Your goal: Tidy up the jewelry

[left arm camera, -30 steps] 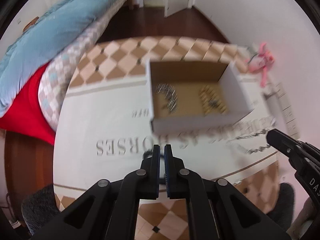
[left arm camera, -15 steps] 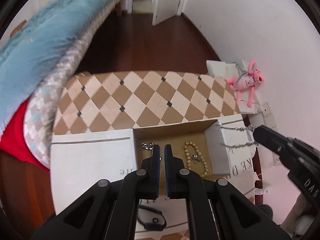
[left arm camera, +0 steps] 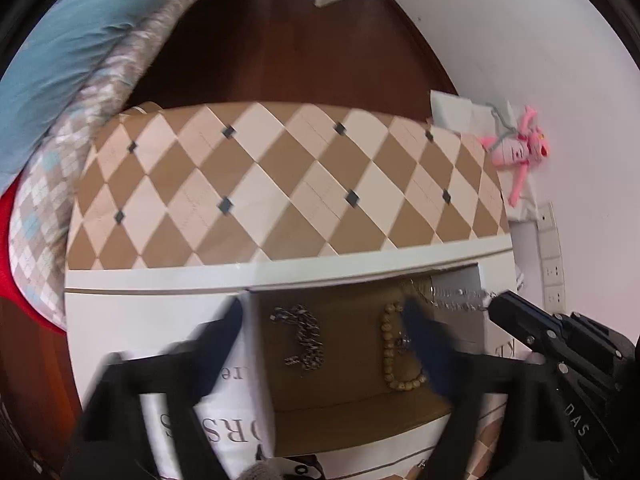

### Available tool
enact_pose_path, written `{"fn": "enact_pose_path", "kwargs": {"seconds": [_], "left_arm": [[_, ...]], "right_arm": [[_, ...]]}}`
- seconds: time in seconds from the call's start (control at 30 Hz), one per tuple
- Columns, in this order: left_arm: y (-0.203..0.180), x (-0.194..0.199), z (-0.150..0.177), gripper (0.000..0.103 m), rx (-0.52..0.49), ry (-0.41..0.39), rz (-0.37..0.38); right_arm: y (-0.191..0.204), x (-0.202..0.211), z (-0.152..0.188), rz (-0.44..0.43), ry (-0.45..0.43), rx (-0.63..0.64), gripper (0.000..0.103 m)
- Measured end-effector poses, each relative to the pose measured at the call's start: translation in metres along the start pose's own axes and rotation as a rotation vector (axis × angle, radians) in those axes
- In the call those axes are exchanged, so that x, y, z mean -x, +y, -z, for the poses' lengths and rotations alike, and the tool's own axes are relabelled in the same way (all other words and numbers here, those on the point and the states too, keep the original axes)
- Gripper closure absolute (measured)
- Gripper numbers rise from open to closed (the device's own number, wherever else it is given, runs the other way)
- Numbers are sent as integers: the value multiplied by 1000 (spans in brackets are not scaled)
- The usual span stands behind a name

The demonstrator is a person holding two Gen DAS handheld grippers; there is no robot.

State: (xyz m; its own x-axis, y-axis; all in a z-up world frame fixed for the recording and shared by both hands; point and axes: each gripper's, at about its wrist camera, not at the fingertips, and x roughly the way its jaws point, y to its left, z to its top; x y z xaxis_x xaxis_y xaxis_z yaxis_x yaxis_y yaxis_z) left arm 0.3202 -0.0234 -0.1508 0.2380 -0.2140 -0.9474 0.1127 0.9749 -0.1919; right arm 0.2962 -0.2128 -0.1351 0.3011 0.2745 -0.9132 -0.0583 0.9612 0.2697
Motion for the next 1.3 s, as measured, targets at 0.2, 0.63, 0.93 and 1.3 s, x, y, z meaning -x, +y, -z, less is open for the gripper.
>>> {"fn": "enact_pose_path", "kwargs": {"seconds": [0.2,0.63,0.93,1.3], "left_arm": [[15,18,22,16,-20,-45,-99],[41,41,137,15,54,-73,-206],[46,-21,172,21,158,68,-88],[18,-32,162,101,10,6,-159]], "right_arm": [[-5,16,12,52,-37,-5,46],[8,62,109,119,-118,0,35],[-16,33,186,112,-39,-153,40],[-36,23,201,110,-30,-232,53]]}}
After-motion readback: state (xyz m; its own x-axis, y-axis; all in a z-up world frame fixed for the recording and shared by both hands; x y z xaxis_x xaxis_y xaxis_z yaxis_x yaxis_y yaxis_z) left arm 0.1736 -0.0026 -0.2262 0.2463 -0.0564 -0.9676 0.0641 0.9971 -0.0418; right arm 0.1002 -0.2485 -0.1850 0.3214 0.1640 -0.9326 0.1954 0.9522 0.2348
